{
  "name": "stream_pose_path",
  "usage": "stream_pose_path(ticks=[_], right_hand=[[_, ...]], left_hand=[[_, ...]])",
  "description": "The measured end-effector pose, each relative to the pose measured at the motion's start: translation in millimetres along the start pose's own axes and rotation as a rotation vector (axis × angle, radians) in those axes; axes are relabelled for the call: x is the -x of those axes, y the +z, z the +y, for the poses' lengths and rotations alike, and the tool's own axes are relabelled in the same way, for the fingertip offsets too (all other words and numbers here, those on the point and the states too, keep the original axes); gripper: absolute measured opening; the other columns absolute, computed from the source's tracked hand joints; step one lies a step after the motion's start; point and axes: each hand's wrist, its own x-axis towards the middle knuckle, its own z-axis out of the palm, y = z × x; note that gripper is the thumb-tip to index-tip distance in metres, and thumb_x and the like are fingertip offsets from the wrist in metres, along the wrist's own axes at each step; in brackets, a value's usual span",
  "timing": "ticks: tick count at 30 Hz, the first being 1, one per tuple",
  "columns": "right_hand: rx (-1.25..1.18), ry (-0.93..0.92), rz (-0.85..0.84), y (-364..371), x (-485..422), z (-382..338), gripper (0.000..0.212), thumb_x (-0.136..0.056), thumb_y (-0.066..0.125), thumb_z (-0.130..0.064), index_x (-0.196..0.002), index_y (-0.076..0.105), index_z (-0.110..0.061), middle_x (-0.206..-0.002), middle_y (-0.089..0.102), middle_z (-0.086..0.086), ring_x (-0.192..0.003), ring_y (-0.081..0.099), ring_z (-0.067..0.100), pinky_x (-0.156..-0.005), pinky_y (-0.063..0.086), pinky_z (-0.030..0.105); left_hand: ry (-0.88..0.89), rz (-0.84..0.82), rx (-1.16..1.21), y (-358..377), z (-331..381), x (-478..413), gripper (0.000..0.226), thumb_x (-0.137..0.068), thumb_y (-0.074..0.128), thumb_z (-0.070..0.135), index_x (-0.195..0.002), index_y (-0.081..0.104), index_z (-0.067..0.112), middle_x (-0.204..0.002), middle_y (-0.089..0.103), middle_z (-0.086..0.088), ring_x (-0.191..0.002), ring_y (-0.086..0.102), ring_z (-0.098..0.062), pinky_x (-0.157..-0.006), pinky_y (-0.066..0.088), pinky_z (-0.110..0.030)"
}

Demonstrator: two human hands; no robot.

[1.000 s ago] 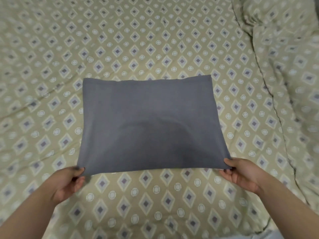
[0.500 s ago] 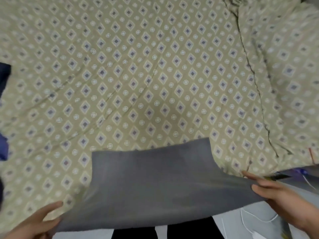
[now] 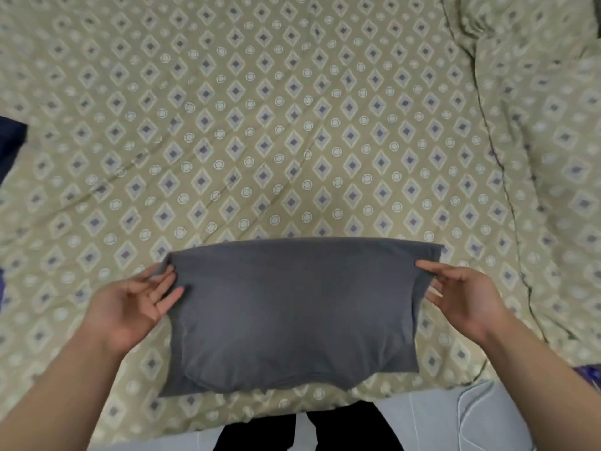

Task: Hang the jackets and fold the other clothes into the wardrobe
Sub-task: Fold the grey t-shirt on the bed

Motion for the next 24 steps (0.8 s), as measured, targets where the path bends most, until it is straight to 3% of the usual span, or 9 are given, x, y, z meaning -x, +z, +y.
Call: stream_pose_path(ticks=[3, 6, 8, 11, 13, 16, 18, 21, 24], right_hand=[[0.051, -0.050, 0.014, 22.8, -40.3, -23.4, 0.038, -0.089, 0.040, -0.007, -0.110, 0.070, 0.000, -0.125, 0.067, 0.014, -0.107, 0.064, 0.026, -0.108, 0.040, 0.043], [0.094, -0.114, 0.013, 49.7, -77.3, -60.0, 0.031, -0.087, 0.049, -0.007, -0.111, 0.068, -0.004, -0.126, 0.066, 0.013, -0.106, 0.063, 0.027, -0.108, 0.042, 0.044], [0.133, -0.150, 0.011, 68.9, -99.9, -86.6, 0.025, -0.086, 0.056, -0.008, -0.107, 0.069, -0.008, -0.124, 0.068, 0.009, -0.108, 0.063, 0.026, -0.108, 0.042, 0.044], [0.165, -0.211, 0.020, 95.6, -126.3, -113.8, 0.022, -0.089, 0.056, -0.013, -0.107, 0.069, -0.011, -0.112, 0.070, 0.000, -0.107, 0.063, 0.019, -0.107, 0.041, 0.041], [0.139, -0.255, -0.024, 107.3, -136.6, -119.5, 0.025, -0.094, 0.051, -0.015, -0.113, 0.067, -0.010, -0.100, 0.074, -0.006, -0.096, 0.069, 0.009, -0.087, 0.054, 0.027], [0.238, -0.260, 0.014, 105.3, -145.1, -100.8, 0.044, -0.096, 0.051, -0.019, -0.139, 0.048, -0.011, -0.106, 0.064, -0.020, -0.074, 0.065, -0.006, -0.052, 0.049, 0.010], [0.356, -0.211, 0.132, 85.5, -154.8, -70.4, 0.058, -0.093, 0.056, -0.018, -0.147, 0.039, -0.012, -0.119, 0.053, -0.009, -0.087, 0.061, 0.008, -0.063, 0.049, 0.013], [0.447, -0.073, 0.216, 43.8, -155.0, -10.6, 0.015, -0.093, 0.060, -0.023, -0.098, 0.063, -0.009, -0.094, 0.065, 0.003, -0.085, 0.062, 0.024, -0.072, 0.048, 0.032], [0.439, 0.047, 0.204, 6.9, -137.5, 43.5, 0.019, -0.092, 0.067, -0.024, -0.085, 0.061, -0.008, -0.075, 0.064, 0.007, -0.067, 0.057, 0.019, -0.067, 0.050, 0.031]], left_hand=[[0.067, -0.003, 0.001, 27.9, 18.9, -39.6, 0.042, -0.078, 0.034, -0.009, -0.109, 0.059, 0.005, -0.113, 0.067, -0.007, -0.121, 0.057, -0.021, -0.096, 0.048, -0.049], [0.131, -0.033, -0.045, 63.8, 50.7, -69.2, 0.059, -0.043, 0.065, -0.005, -0.100, 0.061, 0.007, -0.109, 0.068, -0.005, -0.117, 0.060, -0.019, -0.095, 0.050, -0.047], [0.165, -0.042, -0.086, 90.1, 71.5, -89.0, 0.072, -0.027, 0.070, 0.004, -0.097, 0.061, 0.010, -0.114, 0.066, -0.005, -0.118, 0.058, -0.019, -0.088, 0.053, -0.043], [0.266, -0.087, -0.112, 120.9, 91.5, -118.0, 0.042, -0.072, 0.060, -0.004, -0.108, 0.060, 0.015, -0.121, 0.061, 0.002, -0.118, 0.051, -0.014, -0.099, 0.047, -0.038], [0.378, -0.063, -0.175, 134.1, 94.5, -132.2, 0.025, -0.094, 0.041, 0.006, -0.108, 0.057, 0.019, -0.115, 0.059, 0.008, -0.110, 0.049, -0.008, -0.100, 0.043, -0.028], [0.494, 0.067, -0.372, 130.5, 75.4, -144.8, 0.055, -0.093, 0.050, 0.009, -0.147, 0.040, 0.016, -0.150, 0.041, 0.002, -0.131, 0.041, -0.012, -0.092, 0.043, -0.019], [0.543, 0.286, -0.578, 105.0, 42.0, -141.7, 0.063, -0.086, 0.058, 0.013, -0.147, 0.041, 0.020, -0.149, 0.042, -0.004, -0.125, 0.045, -0.017, -0.094, 0.045, -0.030], [0.459, 0.598, -0.695, 38.5, -19.3, -131.3, 0.037, -0.074, 0.063, 0.021, -0.107, 0.064, 0.005, -0.107, 0.062, -0.023, -0.092, 0.058, -0.028, -0.075, 0.046, -0.040], [0.203, 0.561, -0.666, -24.1, -68.8, -118.3, 0.030, -0.083, 0.073, 0.026, -0.097, 0.064, 0.001, -0.101, 0.066, -0.022, -0.086, 0.061, -0.034, -0.078, 0.049, -0.045]])
